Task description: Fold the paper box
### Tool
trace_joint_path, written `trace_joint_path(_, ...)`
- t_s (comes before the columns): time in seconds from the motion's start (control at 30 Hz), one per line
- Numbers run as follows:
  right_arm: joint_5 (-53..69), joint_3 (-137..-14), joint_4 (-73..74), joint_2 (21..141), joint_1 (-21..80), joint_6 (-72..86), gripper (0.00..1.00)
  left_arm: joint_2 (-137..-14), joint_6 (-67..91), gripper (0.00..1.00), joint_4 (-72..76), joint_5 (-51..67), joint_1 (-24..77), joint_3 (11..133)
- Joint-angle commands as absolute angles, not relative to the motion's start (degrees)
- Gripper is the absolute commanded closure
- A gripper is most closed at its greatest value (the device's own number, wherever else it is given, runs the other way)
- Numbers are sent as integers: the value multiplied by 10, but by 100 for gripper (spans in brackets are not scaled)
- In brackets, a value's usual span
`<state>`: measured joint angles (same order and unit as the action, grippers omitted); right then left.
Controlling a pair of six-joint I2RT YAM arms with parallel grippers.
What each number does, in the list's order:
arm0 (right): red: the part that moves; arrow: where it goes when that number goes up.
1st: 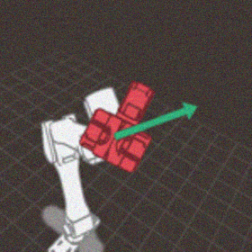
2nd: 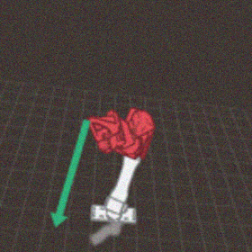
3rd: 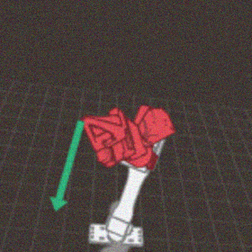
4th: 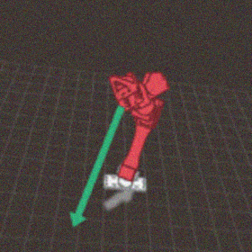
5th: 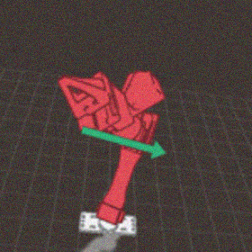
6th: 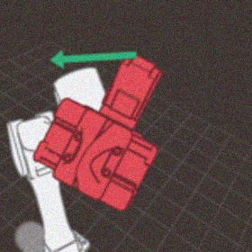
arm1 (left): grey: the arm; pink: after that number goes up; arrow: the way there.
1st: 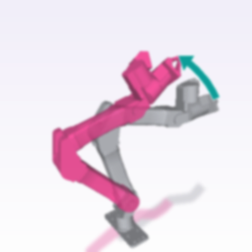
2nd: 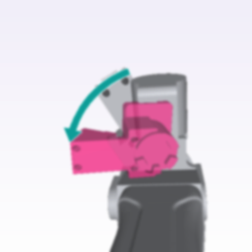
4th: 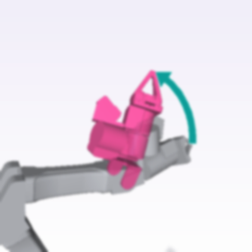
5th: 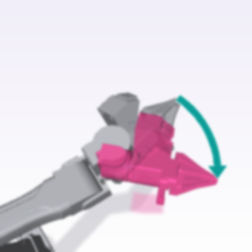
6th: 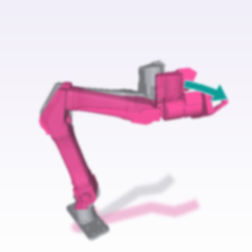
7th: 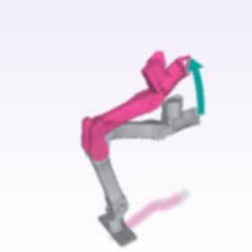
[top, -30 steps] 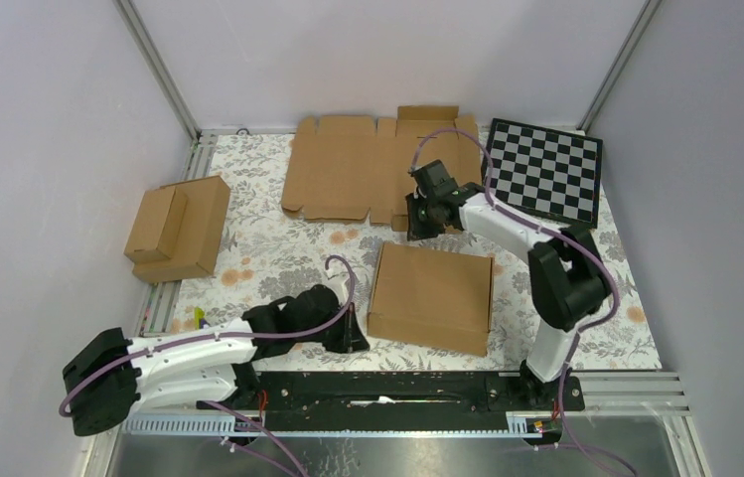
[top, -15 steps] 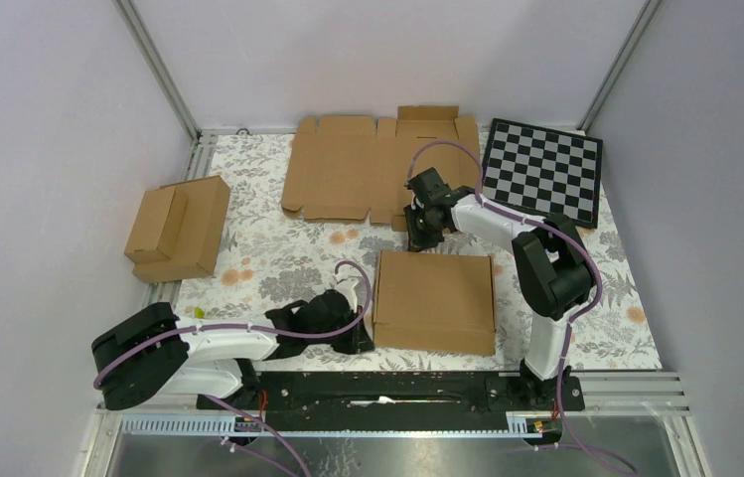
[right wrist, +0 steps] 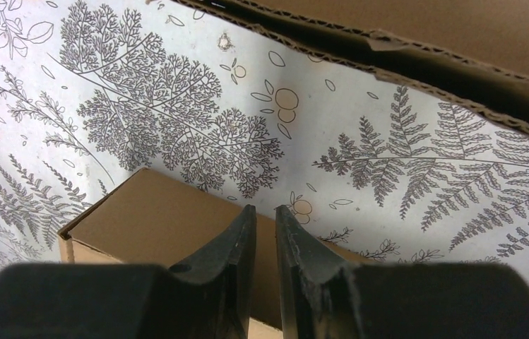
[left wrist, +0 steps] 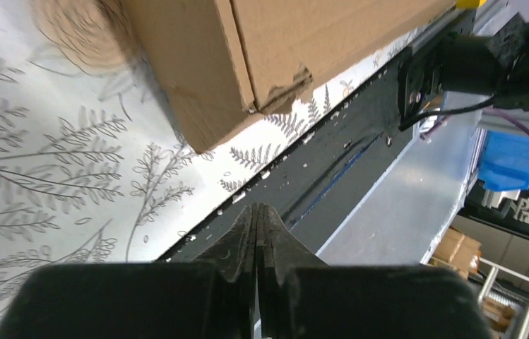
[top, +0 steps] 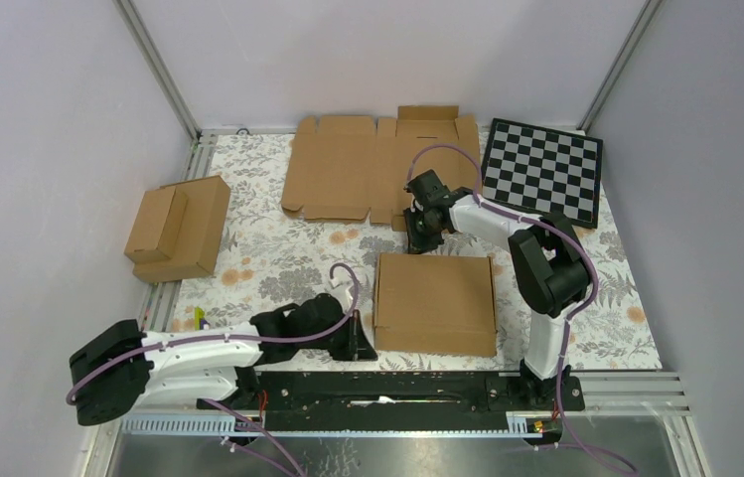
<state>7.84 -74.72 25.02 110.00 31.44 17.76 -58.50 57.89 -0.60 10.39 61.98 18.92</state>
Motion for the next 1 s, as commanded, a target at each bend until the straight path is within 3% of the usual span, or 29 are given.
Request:
trace_joint_path(0.0, 92, -760, 264, 1105, 314, 174, 76, -623, 627, 100, 92, 125, 644, 178)
trace_joint_path(0.27, 99, -759, 263, 1112, 314, 177, 76, -723, 616, 100, 164, 44, 669, 205)
trace_joint_path(0.47, 107, -732, 263, 1096, 314, 167, 77, -718, 552, 100, 258, -29, 654, 144)
trace_joint_path(0.97, 148, -669, 261, 1061, 343, 156, 79, -795, 322, 100, 380, 37, 577, 161)
